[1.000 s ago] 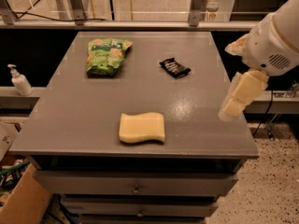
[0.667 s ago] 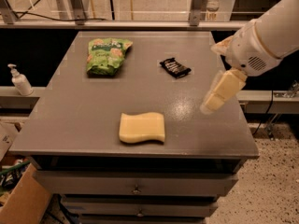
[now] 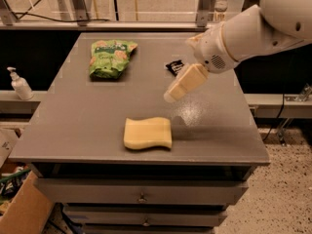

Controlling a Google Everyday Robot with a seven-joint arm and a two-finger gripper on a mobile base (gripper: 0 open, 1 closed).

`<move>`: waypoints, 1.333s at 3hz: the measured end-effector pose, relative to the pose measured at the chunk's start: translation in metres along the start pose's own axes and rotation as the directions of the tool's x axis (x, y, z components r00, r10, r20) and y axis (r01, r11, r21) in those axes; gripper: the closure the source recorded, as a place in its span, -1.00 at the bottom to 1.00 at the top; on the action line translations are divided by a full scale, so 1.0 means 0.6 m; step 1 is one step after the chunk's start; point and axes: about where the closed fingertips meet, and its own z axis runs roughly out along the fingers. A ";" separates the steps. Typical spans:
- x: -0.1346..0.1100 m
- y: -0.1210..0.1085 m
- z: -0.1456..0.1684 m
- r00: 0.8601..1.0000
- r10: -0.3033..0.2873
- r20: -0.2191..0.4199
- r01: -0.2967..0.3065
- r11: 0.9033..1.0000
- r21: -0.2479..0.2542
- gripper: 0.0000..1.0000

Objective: Pick green rice chip bag

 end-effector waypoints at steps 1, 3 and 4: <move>-0.059 0.012 0.045 0.999 -0.017 0.043 0.018 1.000 -0.017 -1.00; -0.054 0.019 0.069 0.996 -0.017 0.090 0.016 1.000 0.009 -1.00; -0.054 -0.007 0.114 0.988 -0.028 0.149 0.018 0.998 0.067 -1.00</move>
Offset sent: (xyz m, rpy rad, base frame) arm 0.0057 0.0332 0.0042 0.0269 -0.0097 0.0236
